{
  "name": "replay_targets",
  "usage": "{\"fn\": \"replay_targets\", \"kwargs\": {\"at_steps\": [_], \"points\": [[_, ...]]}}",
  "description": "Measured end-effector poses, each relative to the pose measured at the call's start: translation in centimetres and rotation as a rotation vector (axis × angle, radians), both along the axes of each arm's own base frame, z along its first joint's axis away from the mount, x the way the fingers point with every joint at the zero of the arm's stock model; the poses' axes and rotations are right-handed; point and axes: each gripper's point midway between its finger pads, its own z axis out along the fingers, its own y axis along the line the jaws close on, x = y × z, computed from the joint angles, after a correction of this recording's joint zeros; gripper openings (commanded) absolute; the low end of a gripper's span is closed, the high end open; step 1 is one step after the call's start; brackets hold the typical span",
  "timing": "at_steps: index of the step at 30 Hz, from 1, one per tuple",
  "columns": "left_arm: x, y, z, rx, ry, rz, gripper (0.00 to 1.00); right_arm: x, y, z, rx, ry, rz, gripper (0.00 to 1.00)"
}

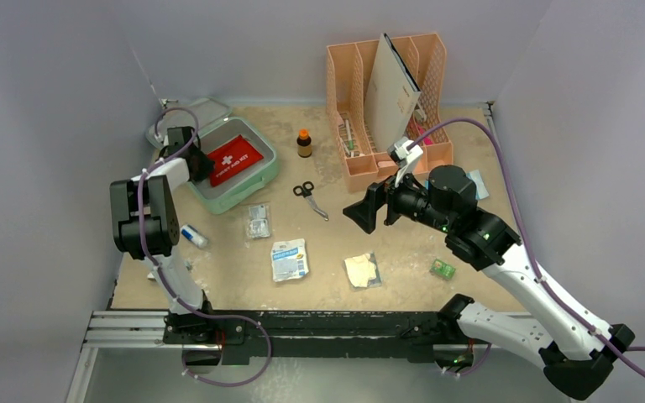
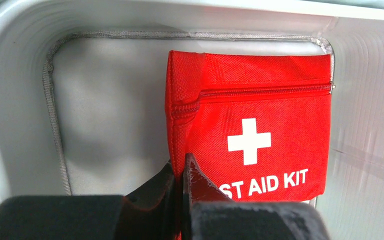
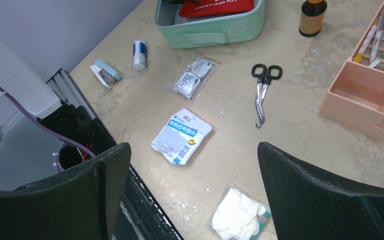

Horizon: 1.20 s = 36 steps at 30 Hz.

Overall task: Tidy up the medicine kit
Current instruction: Place the medicine pouch inside the medicine box.

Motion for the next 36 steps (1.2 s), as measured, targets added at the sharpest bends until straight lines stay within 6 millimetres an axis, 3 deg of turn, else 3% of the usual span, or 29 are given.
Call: {"fn": "replay_targets", "kwargs": {"at_steps": [16,24,36], "points": [[0.9,0.0,-0.2,-0.037,-0.059,0.065,0.0,0.0,0.0,0.0,0.0,0.001,-0.001,0.99],[0.9,0.0,-1.0,-0.038,-0.043,0.063,0.16,0.0,0.0,0.0,-0.001,0.001,-0.001,0.99],[1.0,-0.2,-0.4,-0.05,-0.022,0.057,0.43,-0.3,-0.3,0.3,0.005,-0.005,-0.002,0.99]]}}
